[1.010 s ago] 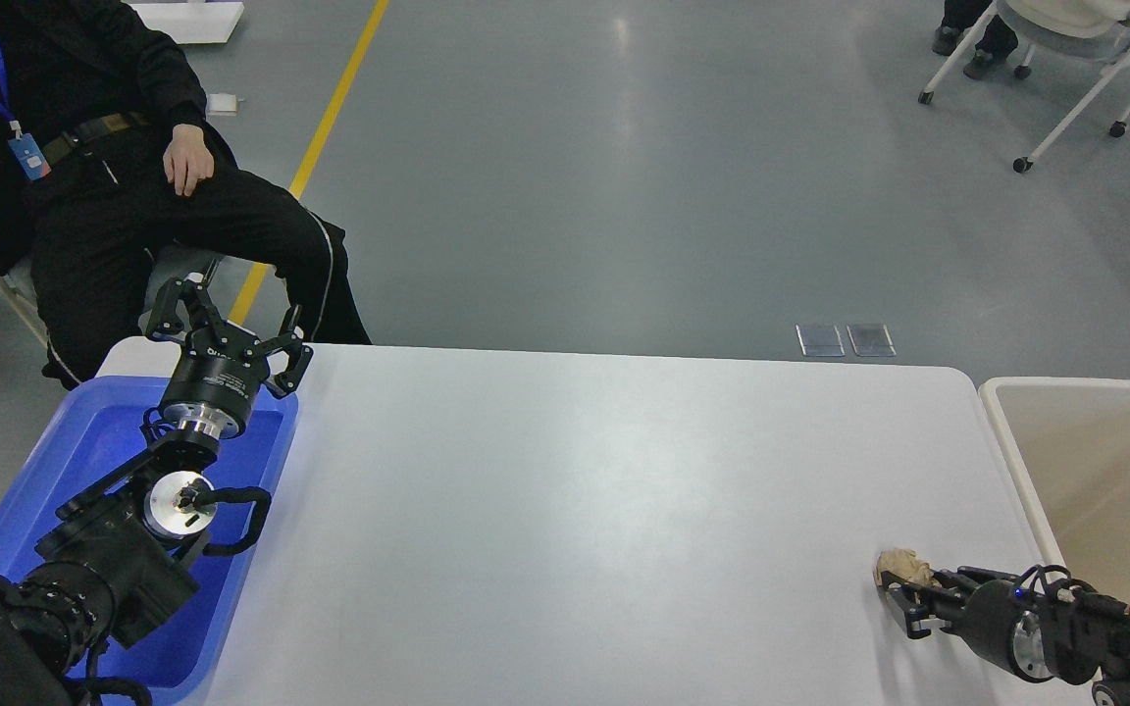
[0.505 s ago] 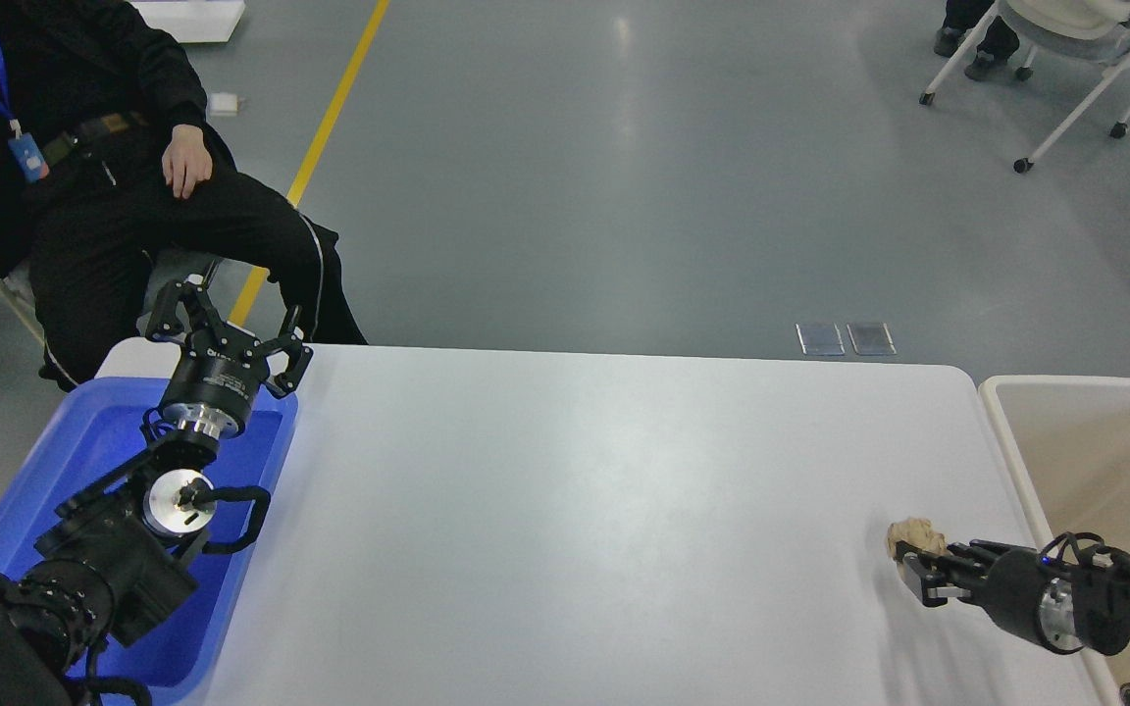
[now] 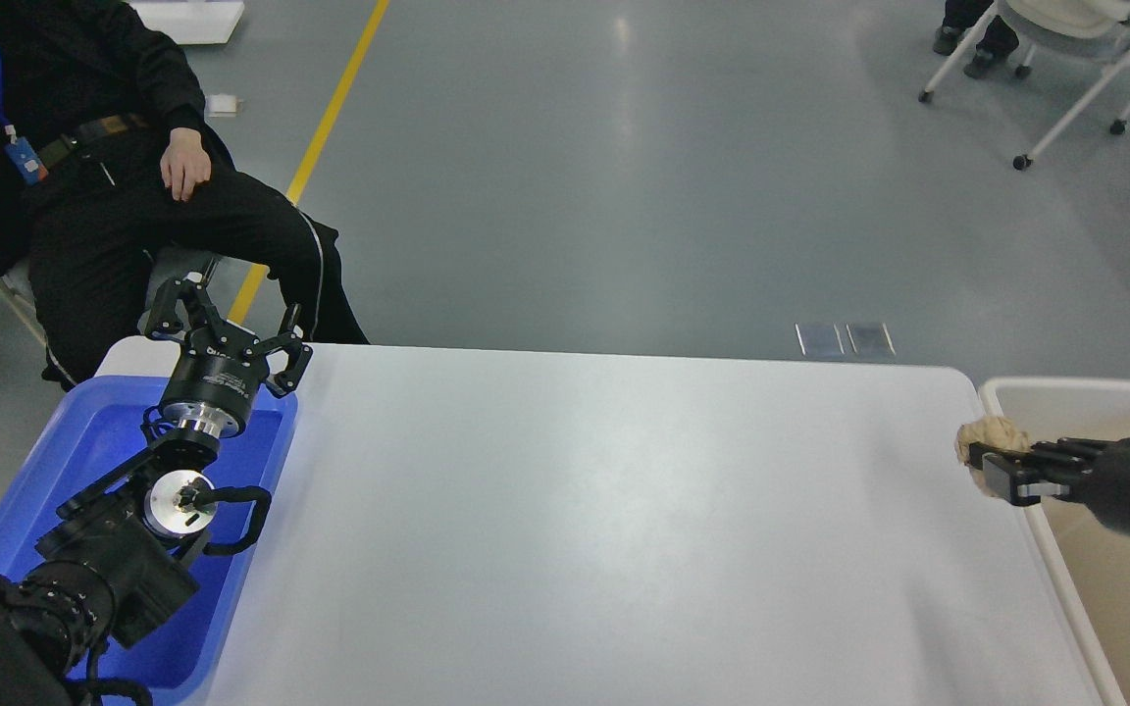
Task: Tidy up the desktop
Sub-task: 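Lift the paper ball with the right gripper and carry it over the white bin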
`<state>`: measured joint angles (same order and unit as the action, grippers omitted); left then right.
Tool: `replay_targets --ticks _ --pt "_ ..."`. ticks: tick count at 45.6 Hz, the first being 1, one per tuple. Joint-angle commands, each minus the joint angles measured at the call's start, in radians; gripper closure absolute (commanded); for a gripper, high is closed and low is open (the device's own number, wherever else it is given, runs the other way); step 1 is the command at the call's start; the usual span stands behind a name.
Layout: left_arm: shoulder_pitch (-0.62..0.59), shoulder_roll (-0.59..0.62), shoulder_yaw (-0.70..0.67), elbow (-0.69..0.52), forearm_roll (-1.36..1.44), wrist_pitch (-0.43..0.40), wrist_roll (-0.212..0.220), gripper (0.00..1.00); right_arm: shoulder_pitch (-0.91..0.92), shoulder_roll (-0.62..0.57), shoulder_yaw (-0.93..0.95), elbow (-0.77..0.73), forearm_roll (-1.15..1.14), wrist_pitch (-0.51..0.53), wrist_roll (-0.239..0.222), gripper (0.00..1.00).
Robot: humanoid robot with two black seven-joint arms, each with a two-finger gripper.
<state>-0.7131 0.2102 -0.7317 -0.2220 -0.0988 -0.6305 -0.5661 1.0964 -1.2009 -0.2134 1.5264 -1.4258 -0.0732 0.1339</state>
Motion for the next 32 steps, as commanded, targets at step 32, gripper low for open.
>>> replay_targets --ticks 32 --pt "0.001 0.000 0.000 0.000 -0.001 0.000 0.000 0.00 0.008 -0.114 0.003 -0.213 0.317 -0.003 0.012 1.00"
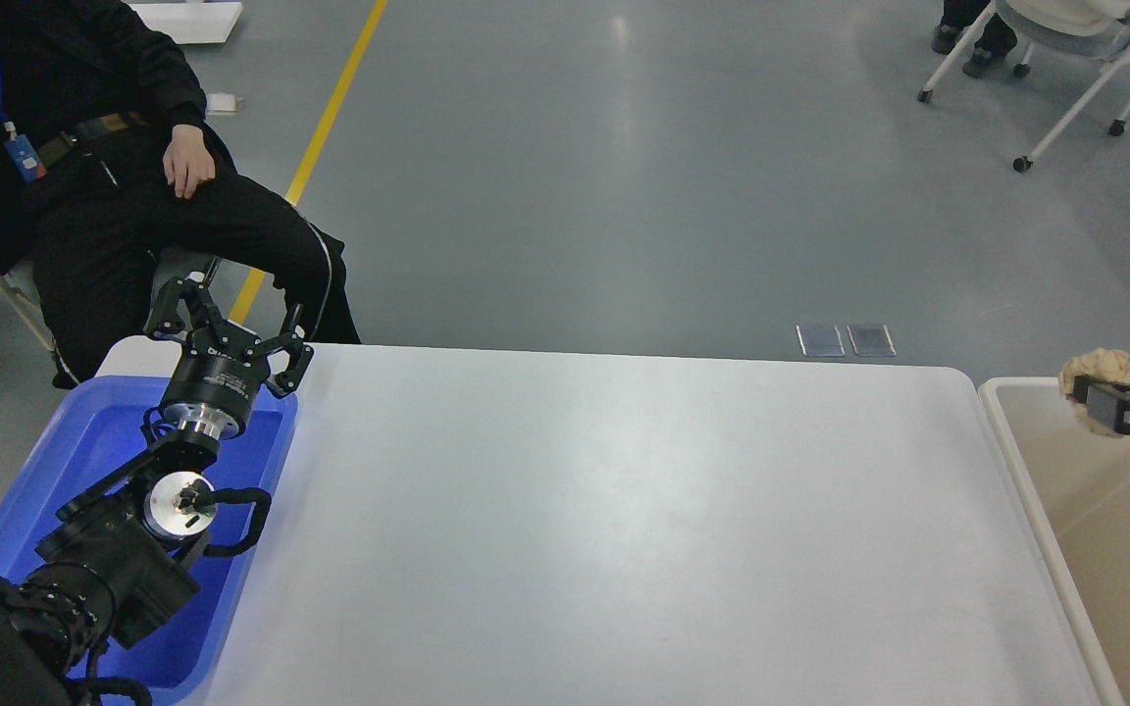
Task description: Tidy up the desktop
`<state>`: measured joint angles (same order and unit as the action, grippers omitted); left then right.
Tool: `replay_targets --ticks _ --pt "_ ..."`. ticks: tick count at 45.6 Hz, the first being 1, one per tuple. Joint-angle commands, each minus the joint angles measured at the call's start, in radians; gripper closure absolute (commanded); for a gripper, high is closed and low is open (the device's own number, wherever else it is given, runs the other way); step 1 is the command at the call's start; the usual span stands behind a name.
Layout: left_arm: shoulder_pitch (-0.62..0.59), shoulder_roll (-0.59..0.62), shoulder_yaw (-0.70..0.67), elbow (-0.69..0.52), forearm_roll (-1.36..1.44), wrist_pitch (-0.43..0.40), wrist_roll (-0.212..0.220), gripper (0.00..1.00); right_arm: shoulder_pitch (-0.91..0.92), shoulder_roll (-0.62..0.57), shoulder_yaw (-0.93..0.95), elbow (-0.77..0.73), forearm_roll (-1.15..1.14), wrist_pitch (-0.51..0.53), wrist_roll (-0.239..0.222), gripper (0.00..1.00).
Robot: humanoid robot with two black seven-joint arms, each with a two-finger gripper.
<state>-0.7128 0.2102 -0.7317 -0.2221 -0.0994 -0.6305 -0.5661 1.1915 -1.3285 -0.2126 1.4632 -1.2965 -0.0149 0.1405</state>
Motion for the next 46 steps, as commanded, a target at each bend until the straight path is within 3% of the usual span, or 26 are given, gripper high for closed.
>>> replay_targets --ticks 1,22,33,46 --pt "-0.001 0.000 0.000 0.000 0.000 0.000 0.000 0.00 -0.095 0.020 0.001 -0.167 0.212 -0.074 0.005 1.00" --pt "-0.001 0.000 0.000 0.001 0.001 0.000 0.000 0.00 -0.363 0.264 0.006 -0.605 0.796 -0.139 0.007 1.00" --pt "-0.001 0.000 0.000 0.001 0.001 0.000 0.000 0.00 -0.512 0.483 0.022 -0.915 1.029 -0.135 0.005 1.00" --pt "-0.001 0.000 0.000 0.000 0.001 0.000 -0.002 0.00 -0.627 0.785 0.108 -1.336 1.071 -0.119 0.004 1.00"
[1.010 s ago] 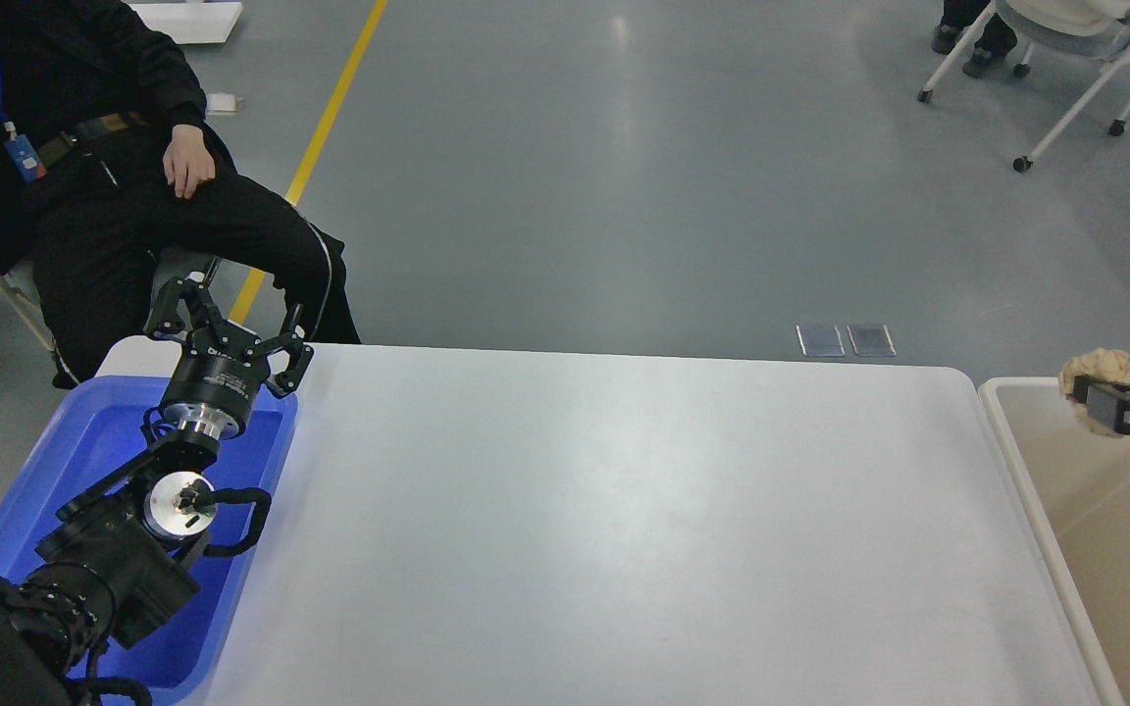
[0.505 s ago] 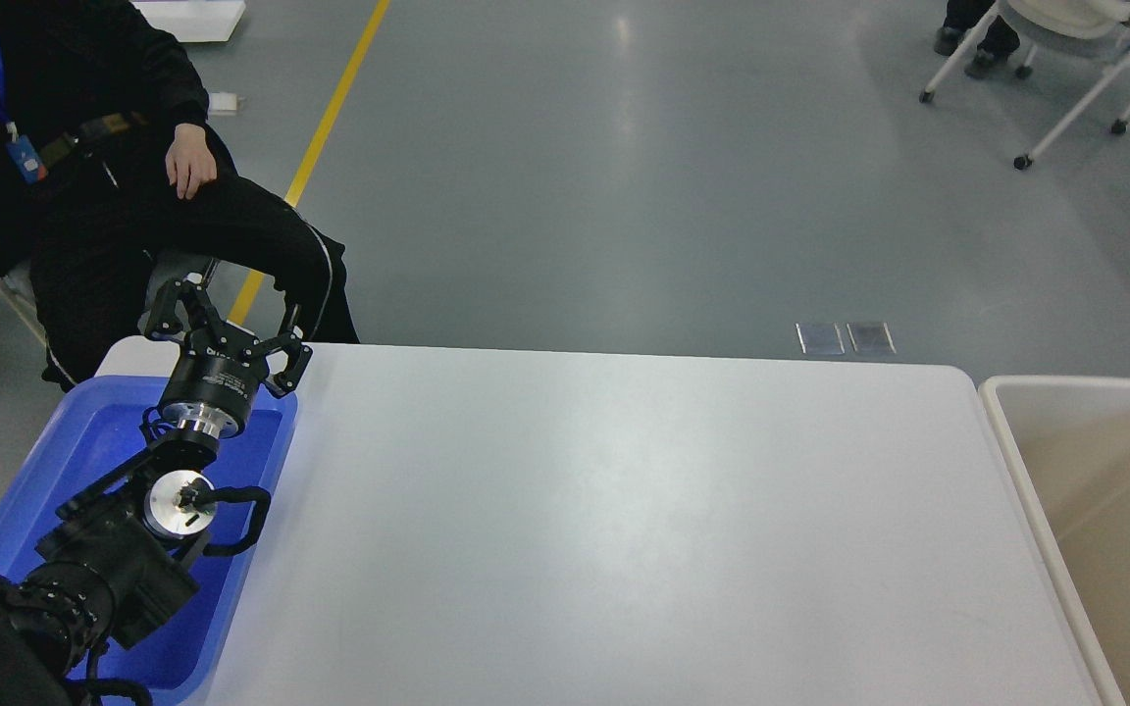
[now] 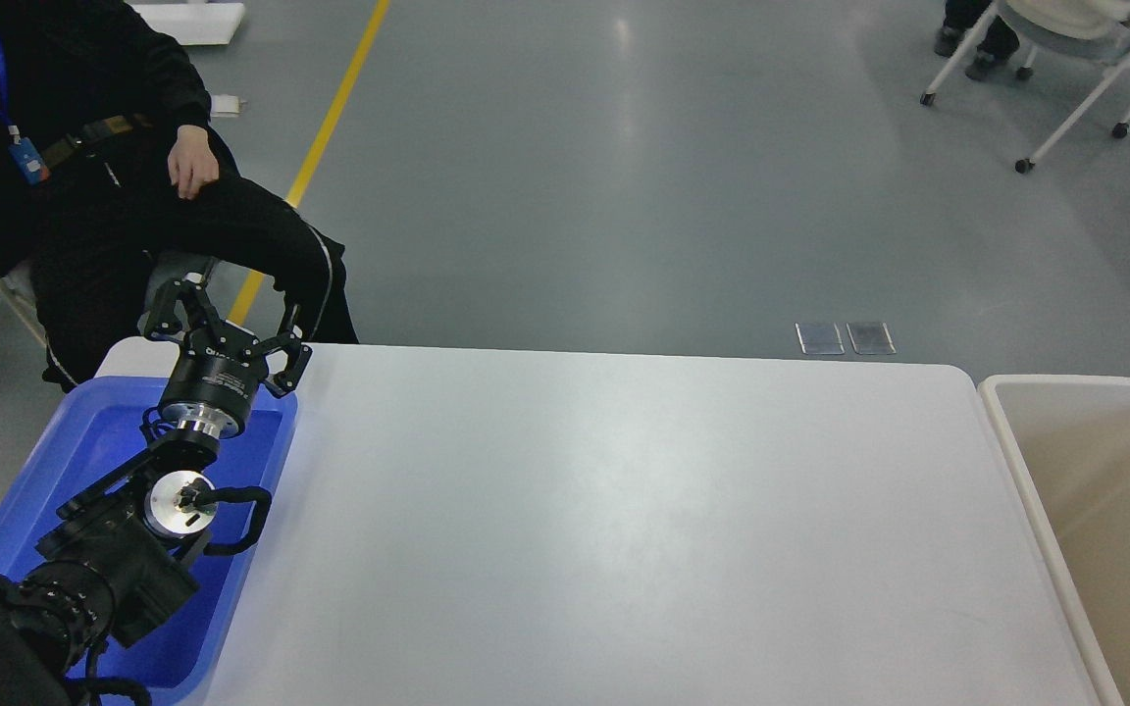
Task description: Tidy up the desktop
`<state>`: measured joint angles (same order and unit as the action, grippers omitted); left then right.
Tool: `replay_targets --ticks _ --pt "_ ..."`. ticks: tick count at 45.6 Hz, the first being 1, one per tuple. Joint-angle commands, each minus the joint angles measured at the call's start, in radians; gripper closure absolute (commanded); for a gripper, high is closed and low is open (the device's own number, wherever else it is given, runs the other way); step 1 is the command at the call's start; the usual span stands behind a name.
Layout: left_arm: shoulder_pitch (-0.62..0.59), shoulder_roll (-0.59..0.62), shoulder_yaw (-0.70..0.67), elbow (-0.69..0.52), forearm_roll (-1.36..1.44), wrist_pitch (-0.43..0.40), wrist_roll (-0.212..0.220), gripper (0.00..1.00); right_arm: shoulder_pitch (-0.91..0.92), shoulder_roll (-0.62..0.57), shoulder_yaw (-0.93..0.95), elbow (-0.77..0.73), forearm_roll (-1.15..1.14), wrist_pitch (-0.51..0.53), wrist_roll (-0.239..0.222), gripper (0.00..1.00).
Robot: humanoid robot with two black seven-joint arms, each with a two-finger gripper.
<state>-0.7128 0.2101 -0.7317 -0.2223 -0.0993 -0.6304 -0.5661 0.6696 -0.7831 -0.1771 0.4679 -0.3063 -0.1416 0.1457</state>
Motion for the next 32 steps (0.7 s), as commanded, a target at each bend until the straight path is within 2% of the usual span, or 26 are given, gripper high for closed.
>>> replay_targets --ticks 1,13,31,32 --pt "-0.001 0.000 0.000 0.000 0.000 0.000 -0.002 0.00 -0.107 0.257 0.086 -0.365 0.081 0.008 -0.002 1.00" --pt "0.001 0.000 0.000 0.000 0.000 -0.002 -0.002 0.00 -0.107 0.337 0.212 -0.410 0.081 -0.007 -0.011 1.00" --pt "0.001 0.000 0.000 0.000 0.000 0.000 -0.002 0.00 -0.110 0.338 0.255 -0.428 0.081 -0.007 -0.011 1.00" --pt "-0.001 0.000 0.000 0.000 0.000 0.000 -0.002 0.00 -0.110 0.338 0.257 -0.428 0.081 -0.007 -0.012 0.94"
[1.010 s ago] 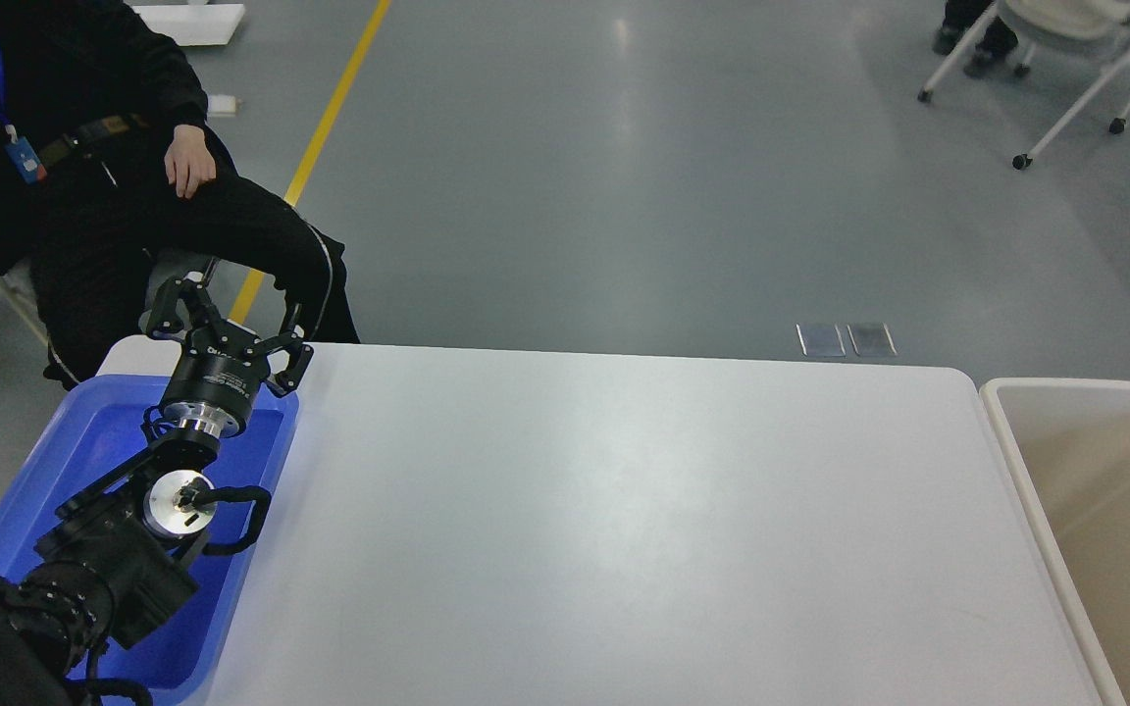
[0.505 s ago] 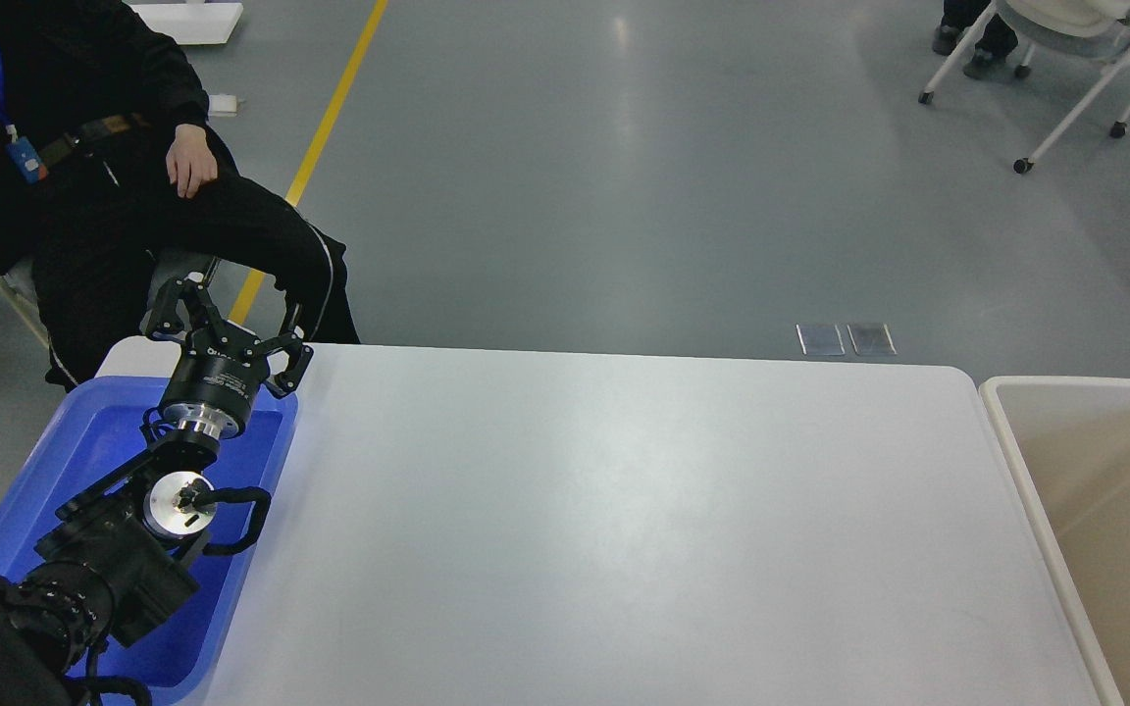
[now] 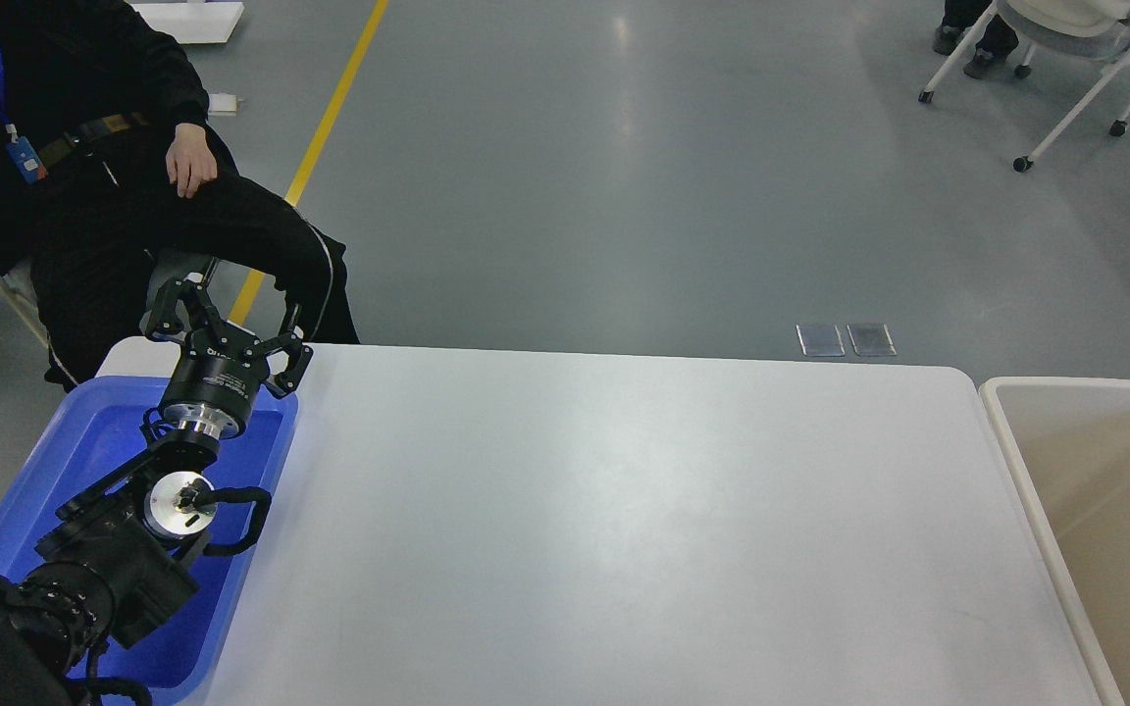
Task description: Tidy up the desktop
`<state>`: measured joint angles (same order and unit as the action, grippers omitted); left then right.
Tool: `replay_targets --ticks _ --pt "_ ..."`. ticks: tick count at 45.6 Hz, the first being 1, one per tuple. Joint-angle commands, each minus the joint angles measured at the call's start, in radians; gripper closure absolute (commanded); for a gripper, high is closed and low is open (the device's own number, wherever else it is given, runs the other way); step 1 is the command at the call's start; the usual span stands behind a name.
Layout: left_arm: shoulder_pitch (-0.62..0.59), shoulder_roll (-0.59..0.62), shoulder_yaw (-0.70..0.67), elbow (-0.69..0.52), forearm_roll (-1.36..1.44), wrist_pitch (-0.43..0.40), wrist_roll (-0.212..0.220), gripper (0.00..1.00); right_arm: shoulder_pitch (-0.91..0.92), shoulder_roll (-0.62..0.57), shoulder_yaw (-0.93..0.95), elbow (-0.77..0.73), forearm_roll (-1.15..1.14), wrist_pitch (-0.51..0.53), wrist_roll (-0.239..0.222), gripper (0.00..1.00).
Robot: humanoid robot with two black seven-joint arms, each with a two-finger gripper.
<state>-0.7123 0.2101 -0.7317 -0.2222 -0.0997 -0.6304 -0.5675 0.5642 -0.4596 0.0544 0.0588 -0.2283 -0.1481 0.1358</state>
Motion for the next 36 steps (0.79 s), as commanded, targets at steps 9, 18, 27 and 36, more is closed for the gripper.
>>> replay_targets --ticks 9,18,27,36 --pt "-0.001 0.000 0.000 0.001 0.000 -0.002 0.000 0.00 -0.009 0.016 0.039 -0.019 0.026 0.005 -0.002 0.27" --pt "-0.001 0.000 0.000 0.000 0.000 0.000 0.000 0.00 -0.013 0.016 0.039 -0.019 0.040 0.007 -0.002 0.00" --pt "0.001 0.000 0.000 0.000 0.000 -0.002 0.000 0.00 -0.009 0.013 0.039 -0.020 0.040 0.005 -0.002 0.00" --pt "-0.001 0.000 0.000 0.001 0.000 -0.002 0.000 0.00 -0.009 0.013 0.018 -0.019 0.040 0.005 0.001 0.00"
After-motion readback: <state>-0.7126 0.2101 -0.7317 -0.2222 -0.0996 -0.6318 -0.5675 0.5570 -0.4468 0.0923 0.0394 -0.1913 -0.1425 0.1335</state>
